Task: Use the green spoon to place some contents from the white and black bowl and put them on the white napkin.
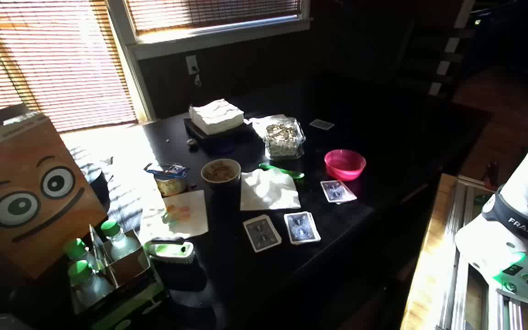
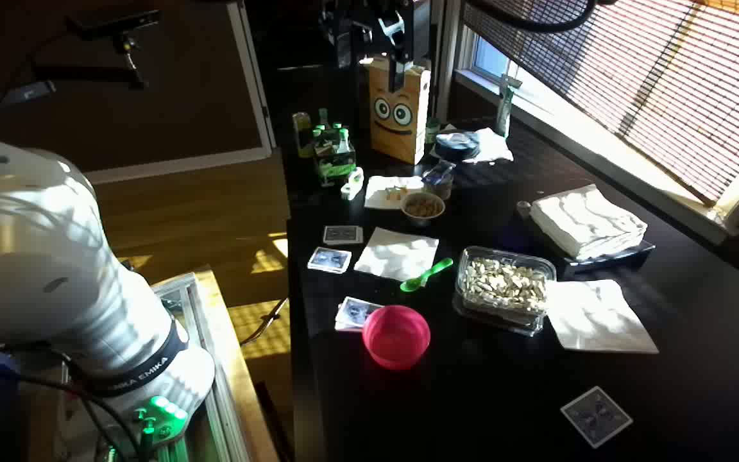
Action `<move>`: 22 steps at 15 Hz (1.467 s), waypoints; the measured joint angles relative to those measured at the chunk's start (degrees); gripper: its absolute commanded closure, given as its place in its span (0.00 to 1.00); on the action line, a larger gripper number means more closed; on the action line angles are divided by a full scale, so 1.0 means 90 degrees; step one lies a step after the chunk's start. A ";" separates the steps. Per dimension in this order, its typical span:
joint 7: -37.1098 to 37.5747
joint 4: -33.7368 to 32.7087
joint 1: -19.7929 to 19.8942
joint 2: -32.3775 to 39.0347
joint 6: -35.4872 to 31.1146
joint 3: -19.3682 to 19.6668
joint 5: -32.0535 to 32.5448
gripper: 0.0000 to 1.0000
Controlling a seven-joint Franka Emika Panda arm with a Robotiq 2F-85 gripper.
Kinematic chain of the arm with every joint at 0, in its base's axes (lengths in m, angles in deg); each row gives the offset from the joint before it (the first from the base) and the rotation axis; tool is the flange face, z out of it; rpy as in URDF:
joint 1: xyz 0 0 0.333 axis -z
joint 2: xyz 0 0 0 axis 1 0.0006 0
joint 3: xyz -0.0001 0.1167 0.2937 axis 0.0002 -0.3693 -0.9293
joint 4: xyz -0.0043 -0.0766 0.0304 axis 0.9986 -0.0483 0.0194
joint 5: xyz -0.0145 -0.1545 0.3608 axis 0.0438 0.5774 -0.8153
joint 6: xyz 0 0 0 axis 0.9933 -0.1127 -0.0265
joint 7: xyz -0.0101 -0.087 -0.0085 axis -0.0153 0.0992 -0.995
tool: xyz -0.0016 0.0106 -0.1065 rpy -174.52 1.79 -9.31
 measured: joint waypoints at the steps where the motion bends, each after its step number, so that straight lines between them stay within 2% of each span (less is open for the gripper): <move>1: 0.0000 0.0000 0.0000 -0.0002 -0.0001 0.0000 0.0000 0.00; 13: 0.0007 0.0048 0.0007 0.0055 -0.0062 -0.0052 0.0000 0.00; 16: 0.0020 0.0429 0.0004 0.0236 -0.0811 -0.0250 0.0007 0.00; 22: -0.0071 0.1615 -0.0181 0.0774 -0.3184 -0.0496 0.0012 0.00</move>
